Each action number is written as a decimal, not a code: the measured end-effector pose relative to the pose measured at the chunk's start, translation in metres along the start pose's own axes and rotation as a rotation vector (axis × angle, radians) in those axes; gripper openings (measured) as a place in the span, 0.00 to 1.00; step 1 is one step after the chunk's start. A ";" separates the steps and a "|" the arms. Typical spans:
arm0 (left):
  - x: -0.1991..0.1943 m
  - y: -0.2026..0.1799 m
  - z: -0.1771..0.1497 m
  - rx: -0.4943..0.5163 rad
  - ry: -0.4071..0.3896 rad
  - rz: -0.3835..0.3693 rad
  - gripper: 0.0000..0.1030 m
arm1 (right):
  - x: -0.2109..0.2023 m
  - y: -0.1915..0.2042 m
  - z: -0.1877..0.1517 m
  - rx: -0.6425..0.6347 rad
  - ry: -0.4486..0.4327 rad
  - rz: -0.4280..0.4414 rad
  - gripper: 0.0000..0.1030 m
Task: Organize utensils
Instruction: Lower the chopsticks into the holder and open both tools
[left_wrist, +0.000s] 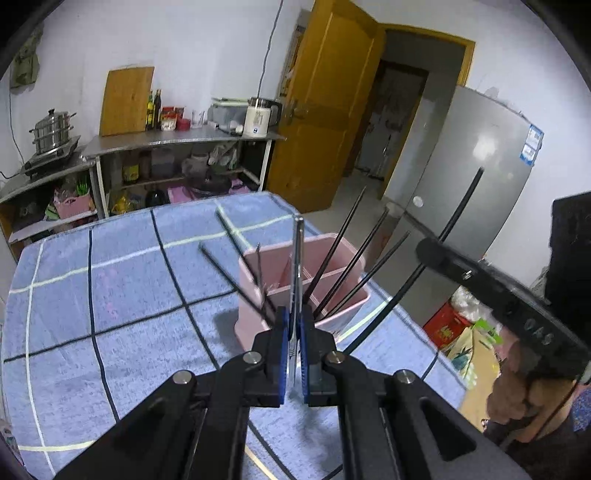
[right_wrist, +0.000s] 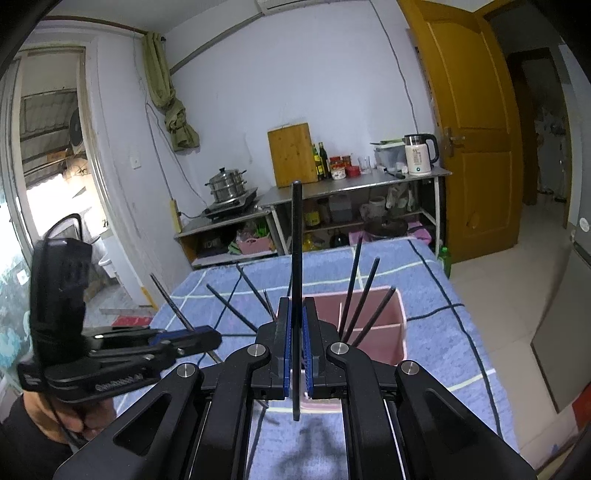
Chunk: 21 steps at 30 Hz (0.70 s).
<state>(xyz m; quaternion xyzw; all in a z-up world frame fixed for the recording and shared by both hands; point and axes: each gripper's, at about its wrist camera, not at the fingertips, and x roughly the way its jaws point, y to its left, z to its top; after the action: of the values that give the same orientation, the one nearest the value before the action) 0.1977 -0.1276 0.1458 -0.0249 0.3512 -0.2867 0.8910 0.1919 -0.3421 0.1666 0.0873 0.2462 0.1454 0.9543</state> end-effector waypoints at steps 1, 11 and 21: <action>-0.003 -0.001 0.003 0.001 -0.010 -0.002 0.06 | -0.002 0.000 0.003 0.001 -0.008 -0.002 0.05; -0.001 -0.002 0.036 -0.015 -0.079 -0.010 0.06 | -0.004 -0.007 0.024 0.018 -0.074 -0.017 0.05; 0.029 0.008 0.035 -0.049 -0.075 0.008 0.06 | 0.008 -0.013 0.029 0.039 -0.116 -0.035 0.05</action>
<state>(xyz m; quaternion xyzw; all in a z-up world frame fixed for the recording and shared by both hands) 0.2413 -0.1421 0.1527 -0.0562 0.3244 -0.2730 0.9039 0.2161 -0.3549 0.1853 0.1097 0.1949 0.1185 0.9674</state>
